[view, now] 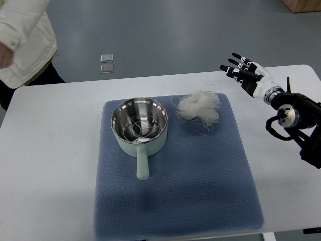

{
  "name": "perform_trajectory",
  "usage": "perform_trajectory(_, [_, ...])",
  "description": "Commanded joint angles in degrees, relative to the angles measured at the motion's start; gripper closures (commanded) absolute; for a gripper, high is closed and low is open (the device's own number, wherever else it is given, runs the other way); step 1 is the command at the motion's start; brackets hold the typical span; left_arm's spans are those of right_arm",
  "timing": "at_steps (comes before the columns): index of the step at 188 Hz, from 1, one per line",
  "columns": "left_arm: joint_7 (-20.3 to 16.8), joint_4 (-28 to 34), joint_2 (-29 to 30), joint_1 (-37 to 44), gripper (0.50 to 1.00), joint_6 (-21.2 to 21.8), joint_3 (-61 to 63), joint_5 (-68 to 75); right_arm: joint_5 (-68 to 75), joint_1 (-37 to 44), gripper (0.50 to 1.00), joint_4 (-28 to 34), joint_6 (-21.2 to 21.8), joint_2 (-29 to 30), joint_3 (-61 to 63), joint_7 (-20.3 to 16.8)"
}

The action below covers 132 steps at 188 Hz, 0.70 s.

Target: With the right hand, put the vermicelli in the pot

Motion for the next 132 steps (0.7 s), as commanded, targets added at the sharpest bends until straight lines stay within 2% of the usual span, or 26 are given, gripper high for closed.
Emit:
perform_trajectory(1, [0.09, -0.09, 0.00, -0.06, 0.500, -0.02, -0.17, 0.00, -0.03, 0.00, 0.572, 0.00, 0.05, 0.02, -0.13, 0.01])
perform_trajectory(132, [0.00, 0.00, 0.00, -0.06, 0.500, -0.02, -0.17, -0.09, -0.12, 0.18, 0.572, 0.00, 0.05, -0.51, -0.40, 0.01])
